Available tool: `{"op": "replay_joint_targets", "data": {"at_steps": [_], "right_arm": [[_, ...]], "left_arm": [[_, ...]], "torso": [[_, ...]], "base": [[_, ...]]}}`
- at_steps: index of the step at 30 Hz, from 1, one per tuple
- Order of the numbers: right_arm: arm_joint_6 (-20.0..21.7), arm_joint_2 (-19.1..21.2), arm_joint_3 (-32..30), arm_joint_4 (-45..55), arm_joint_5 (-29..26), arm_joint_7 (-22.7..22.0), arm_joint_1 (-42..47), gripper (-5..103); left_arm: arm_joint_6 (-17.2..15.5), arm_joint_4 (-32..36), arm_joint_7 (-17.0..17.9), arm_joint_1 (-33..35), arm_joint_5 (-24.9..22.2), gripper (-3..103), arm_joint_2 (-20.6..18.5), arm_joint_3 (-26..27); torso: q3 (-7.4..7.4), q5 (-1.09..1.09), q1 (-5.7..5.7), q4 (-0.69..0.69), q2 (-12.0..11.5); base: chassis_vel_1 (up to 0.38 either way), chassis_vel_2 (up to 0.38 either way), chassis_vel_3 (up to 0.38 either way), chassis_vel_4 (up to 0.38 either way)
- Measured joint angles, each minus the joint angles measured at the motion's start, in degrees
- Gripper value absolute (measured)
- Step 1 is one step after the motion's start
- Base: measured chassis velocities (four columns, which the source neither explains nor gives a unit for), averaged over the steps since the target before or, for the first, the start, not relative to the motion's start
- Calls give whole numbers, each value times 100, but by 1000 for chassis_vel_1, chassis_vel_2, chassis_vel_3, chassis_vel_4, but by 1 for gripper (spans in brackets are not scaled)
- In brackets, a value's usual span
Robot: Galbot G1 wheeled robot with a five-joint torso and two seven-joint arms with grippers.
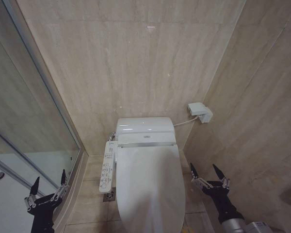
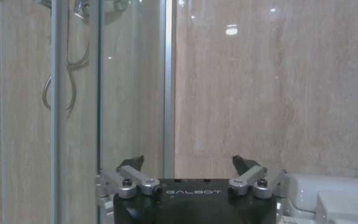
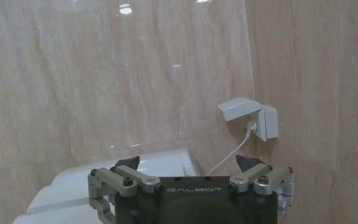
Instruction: Open the toilet lid, clean the toilet bowl with a toilet brush, close the toilet lid, and flush.
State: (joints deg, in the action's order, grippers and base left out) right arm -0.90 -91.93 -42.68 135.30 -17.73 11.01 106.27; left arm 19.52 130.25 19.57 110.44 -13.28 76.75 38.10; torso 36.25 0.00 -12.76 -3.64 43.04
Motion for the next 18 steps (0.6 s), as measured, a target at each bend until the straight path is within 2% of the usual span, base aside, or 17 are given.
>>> {"op": "replay_joint_targets", "data": {"at_steps": [5, 6, 9, 13, 16, 18], "right_arm": [[0, 0, 0, 0, 0, 0, 0, 100], [0, 0, 0, 0, 0, 0, 0, 100], [0, 0, 0, 0, 0, 0, 0, 100], [0, 0, 0, 0, 0, 0, 0, 100], [0, 0, 0, 0, 0, 0, 0, 100], [0, 0, 0, 0, 0, 0, 0, 100]], "left_arm": [[-91, 158, 14, 109, 12, 90, -3, 9], [-100, 197, 14, 168, 9, 100, -15, -2], [-108, 290, 0, 296, 50, 100, -24, -12], [-47, 392, -44, 464, 339, 100, -5, -7], [142, 386, -75, 556, 731, 100, 43, -27], [160, 389, -77, 587, 775, 100, 49, -54]], "torso": [[0, 0, 0, -1, 0], [0, 0, 0, -1, 0], [0, -1, 0, 0, 0], [0, 0, 0, 0, 0], [0, 0, 0, 0, 0], [0, 0, 0, 0, 0]], "base": [[0, 0, 0, 0], [0, 0, 0, 0], [0, 0, 0, 0], [0, 0, 0, 0], [0, 0, 0, 0], [0, 0, 0, 0]]}}
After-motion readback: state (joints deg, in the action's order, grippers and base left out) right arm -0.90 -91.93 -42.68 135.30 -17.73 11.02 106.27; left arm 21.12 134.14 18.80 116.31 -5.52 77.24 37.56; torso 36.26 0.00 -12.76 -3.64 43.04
